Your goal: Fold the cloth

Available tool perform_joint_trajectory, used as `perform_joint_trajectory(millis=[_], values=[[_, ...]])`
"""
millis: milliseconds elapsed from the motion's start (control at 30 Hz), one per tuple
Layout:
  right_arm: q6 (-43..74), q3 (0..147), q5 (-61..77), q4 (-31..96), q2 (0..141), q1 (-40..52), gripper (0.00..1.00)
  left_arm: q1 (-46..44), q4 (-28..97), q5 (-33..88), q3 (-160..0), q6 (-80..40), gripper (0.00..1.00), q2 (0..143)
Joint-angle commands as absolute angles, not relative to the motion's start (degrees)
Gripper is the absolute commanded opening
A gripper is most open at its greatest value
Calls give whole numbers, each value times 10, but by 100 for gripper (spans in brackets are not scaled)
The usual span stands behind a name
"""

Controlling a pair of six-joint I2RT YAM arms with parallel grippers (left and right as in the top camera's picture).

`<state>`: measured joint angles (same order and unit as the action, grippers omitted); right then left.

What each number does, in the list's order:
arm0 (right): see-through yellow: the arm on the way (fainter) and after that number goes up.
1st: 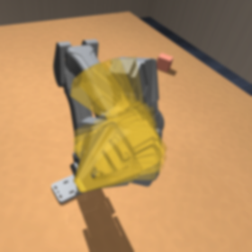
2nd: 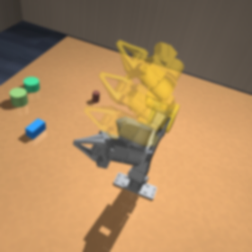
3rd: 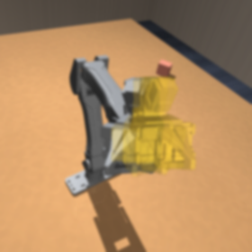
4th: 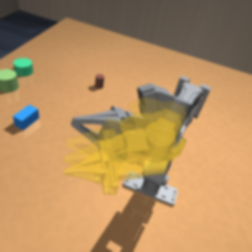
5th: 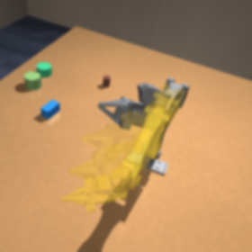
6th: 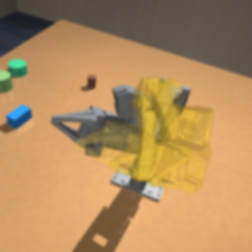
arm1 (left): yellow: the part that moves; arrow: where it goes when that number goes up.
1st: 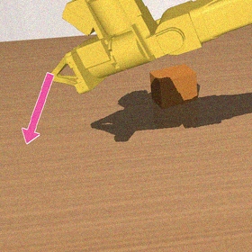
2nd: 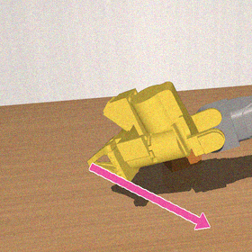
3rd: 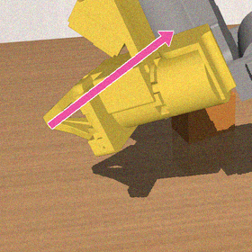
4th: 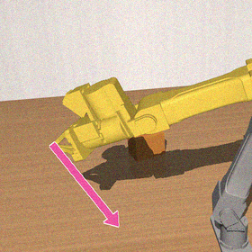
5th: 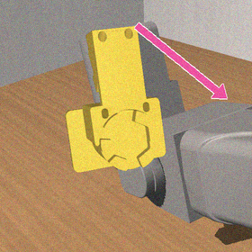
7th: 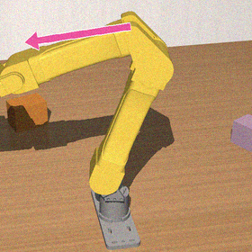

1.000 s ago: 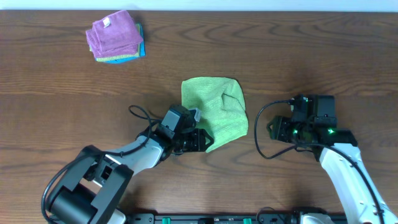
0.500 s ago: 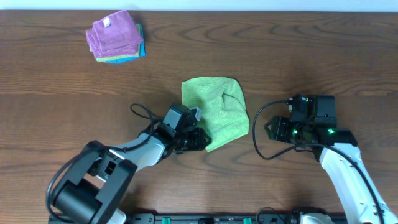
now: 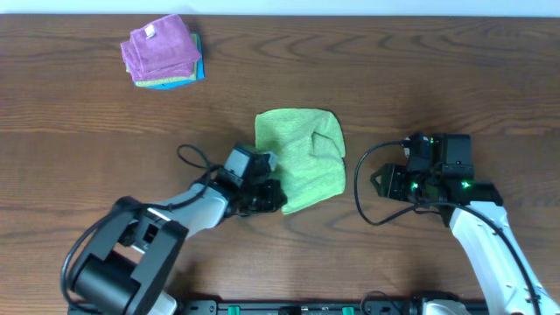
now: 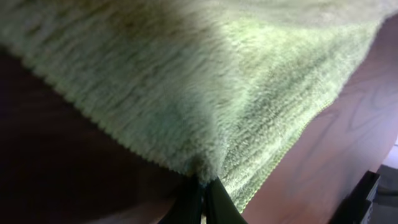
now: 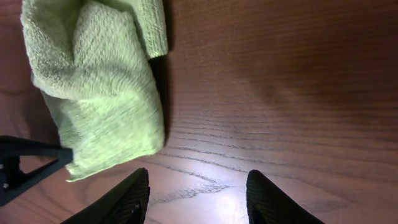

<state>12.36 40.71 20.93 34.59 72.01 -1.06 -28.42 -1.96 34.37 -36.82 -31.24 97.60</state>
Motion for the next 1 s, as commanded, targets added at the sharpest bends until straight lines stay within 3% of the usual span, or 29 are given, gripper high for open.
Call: perform_joint_trajectory(millis=[0, 433, 767, 967], values=[[110, 404, 224, 344, 720, -15, 51, -247, 50, 251, -339, -252, 6, 992], [110, 403, 281, 347, 724, -6, 52, -206, 206, 199, -398, -187, 6, 848], [124, 387, 350, 284, 822, 66, 44, -206, 222, 199, -413, -182, 6, 845], [144, 386, 380, 261, 861, 109, 49, -206, 223, 199, -413, -182, 6, 845]])
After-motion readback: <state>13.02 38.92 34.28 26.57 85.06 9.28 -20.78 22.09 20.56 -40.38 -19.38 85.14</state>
